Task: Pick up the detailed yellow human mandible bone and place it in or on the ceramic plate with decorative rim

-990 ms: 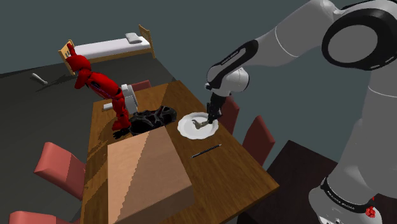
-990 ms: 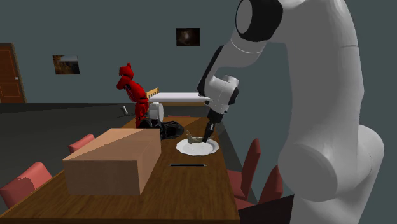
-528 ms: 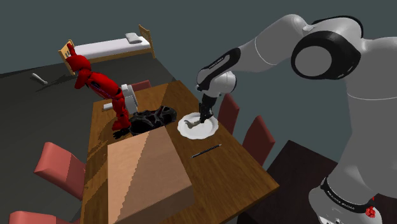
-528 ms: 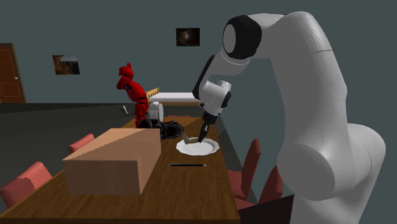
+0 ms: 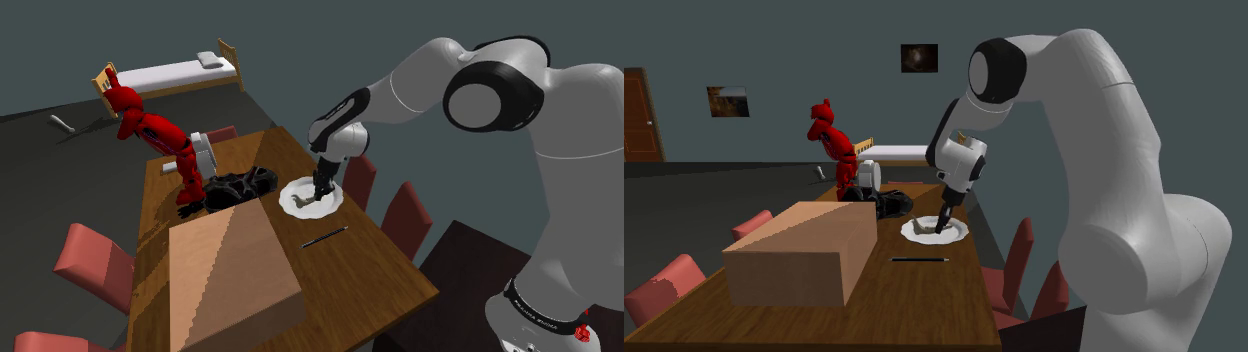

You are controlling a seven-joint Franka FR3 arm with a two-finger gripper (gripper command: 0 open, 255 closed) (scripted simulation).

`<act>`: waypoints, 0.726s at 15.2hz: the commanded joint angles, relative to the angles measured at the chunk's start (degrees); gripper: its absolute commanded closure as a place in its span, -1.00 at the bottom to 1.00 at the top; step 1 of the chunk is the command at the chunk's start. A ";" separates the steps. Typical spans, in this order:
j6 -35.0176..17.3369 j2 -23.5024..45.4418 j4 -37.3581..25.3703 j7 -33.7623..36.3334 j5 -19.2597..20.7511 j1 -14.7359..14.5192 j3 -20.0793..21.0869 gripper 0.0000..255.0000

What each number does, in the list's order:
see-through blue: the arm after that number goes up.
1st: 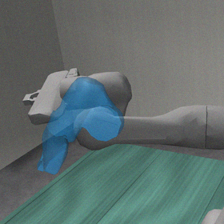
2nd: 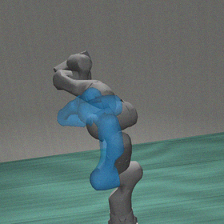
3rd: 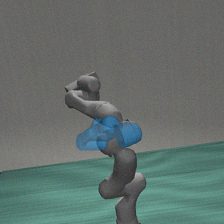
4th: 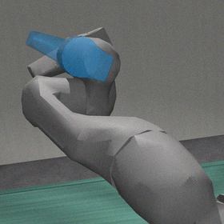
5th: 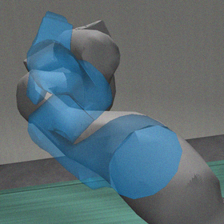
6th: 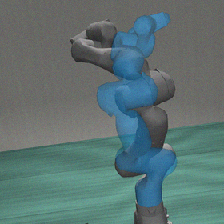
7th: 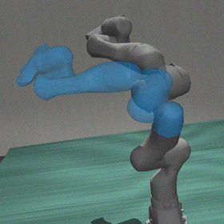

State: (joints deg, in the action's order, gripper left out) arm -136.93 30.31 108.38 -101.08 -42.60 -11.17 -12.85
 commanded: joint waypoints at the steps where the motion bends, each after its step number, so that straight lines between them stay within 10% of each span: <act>1: -0.22 0.20 0.07 -0.23 -0.20 0.05 0.11 1.00; 7: -0.22 0.20 0.07 -0.23 -0.20 0.05 0.11 1.00; 8: -0.22 0.18 0.08 -0.23 -0.20 0.05 0.10 -1.00; 11: -0.22 0.19 0.08 -0.24 -0.20 0.05 0.11 -1.00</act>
State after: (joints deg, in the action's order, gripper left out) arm -137.15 30.50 108.46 -101.32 -42.80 -11.12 -12.75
